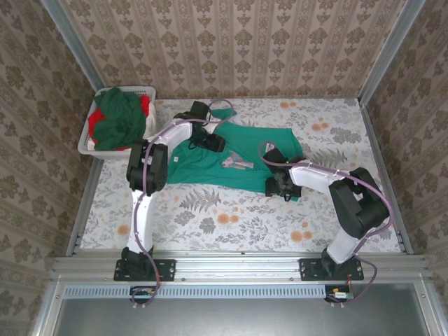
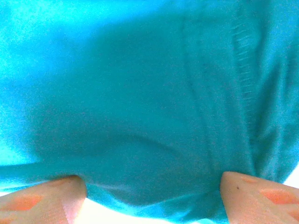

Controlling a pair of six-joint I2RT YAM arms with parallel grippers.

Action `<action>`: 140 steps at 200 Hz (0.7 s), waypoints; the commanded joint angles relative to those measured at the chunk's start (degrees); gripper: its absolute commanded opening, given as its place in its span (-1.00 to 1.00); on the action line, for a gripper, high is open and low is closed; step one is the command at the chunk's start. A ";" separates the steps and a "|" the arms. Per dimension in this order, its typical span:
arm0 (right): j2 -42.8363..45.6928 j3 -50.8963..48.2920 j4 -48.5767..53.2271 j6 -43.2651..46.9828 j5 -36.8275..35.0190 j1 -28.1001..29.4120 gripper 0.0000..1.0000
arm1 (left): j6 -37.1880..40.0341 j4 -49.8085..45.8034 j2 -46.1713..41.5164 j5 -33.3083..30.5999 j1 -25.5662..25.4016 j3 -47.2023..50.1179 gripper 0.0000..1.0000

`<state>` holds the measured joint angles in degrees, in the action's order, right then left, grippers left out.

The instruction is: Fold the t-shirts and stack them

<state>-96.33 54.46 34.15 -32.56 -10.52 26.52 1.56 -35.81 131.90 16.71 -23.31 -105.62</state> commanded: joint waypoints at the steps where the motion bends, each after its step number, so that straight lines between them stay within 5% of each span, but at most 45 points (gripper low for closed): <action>1: 1.42 -2.04 3.17 -1.52 -1.64 -1.29 0.56 | 1.86 -1.25 -4.50 -0.01 0.46 2.48 0.53; 12: 2.35 -1.68 3.30 -1.06 -1.03 -1.25 0.56 | 1.63 0.78 -9.22 -0.44 0.51 6.77 0.62; 22: 2.84 -0.92 4.18 -0.65 -0.81 -1.30 0.55 | 1.39 3.18 -14.54 -1.86 0.61 12.03 0.99; 74: 6.53 -1.78 3.32 1.52 1.17 -1.38 0.56 | -1.21 9.09 -41.49 -11.15 1.09 43.83 1.00; 98: 6.64 -1.58 2.86 1.86 1.50 -1.47 0.56 | -2.84 4.21 -43.29 -18.30 3.48 49.39 0.96; 113: 6.43 -1.33 2.71 2.07 1.63 -1.47 0.56 | -3.49 4.98 -41.75 -16.18 7.41 50.46 0.64; 140: 6.32 -1.59 2.83 2.08 0.72 -1.56 0.56 | -2.45 4.68 -34.72 -15.30 9.11 47.03 0.52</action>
<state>-90.78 53.52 36.21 -31.27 -9.85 25.32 -0.69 -29.63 92.86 2.70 -15.22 -55.92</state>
